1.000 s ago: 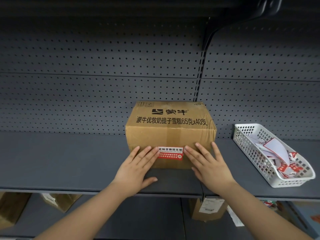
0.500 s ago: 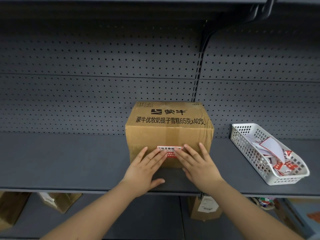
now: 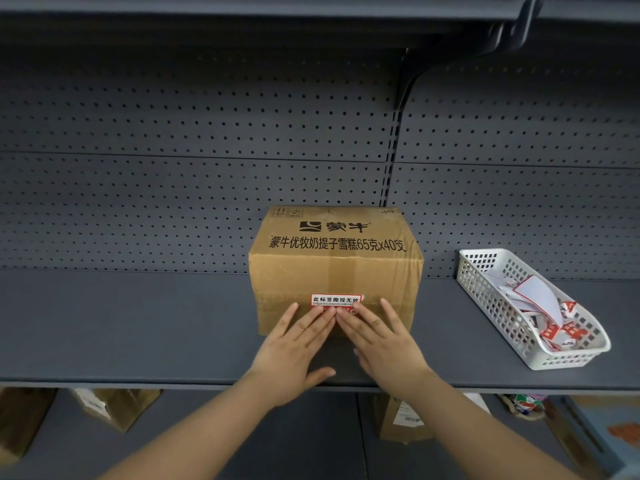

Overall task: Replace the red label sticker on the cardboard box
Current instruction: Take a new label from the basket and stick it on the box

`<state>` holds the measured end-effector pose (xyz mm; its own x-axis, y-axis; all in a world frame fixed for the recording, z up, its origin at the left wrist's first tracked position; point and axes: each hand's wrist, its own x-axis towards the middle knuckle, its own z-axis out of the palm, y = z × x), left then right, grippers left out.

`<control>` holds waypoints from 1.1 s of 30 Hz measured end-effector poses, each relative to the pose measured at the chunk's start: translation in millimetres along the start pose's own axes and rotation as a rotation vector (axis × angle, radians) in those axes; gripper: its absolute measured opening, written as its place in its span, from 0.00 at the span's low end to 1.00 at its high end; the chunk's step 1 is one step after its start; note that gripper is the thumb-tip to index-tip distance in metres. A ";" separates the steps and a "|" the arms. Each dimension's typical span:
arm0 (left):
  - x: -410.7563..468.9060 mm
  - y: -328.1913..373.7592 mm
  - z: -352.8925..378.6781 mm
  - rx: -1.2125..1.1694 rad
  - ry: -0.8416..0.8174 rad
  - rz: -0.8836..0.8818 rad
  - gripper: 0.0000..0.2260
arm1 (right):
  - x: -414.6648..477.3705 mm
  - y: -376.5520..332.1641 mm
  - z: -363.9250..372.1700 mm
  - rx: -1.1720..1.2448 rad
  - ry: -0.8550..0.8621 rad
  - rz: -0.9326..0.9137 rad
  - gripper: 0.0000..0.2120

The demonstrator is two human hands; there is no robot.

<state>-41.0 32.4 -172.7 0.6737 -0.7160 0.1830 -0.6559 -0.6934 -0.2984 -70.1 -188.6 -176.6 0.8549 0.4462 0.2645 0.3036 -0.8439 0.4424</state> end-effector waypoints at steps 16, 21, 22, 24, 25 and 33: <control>-30.4 -37.7 8.0 0.019 -0.106 -0.047 0.33 | -27.3 33.9 5.4 -0.017 -0.048 0.065 0.37; -19.4 -11.7 -1.7 -0.054 -0.025 0.009 0.34 | -18.5 9.6 3.4 0.018 -0.049 -0.003 0.36; -14.4 -6.4 -3.8 -0.049 -0.021 0.022 0.34 | -15.1 5.1 4.6 0.003 -0.064 -0.019 0.36; -4.9 0.2 -6.0 -0.031 0.004 0.023 0.34 | -10.3 0.3 6.5 -0.024 -0.083 -0.021 0.35; -2.6 0.8 -6.6 -0.030 0.003 0.009 0.34 | -9.6 0.9 6.5 -0.029 -0.090 -0.010 0.35; -27.3 -38.2 8.1 0.006 -0.093 -0.065 0.32 | -38.9 40.0 11.9 -0.004 -0.087 0.051 0.43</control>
<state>-31.6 79.1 -173.9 0.7439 -0.6583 0.1147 -0.6075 -0.7377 -0.2945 -86.2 -243.3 -179.3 0.9026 0.3752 0.2109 0.2576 -0.8635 0.4336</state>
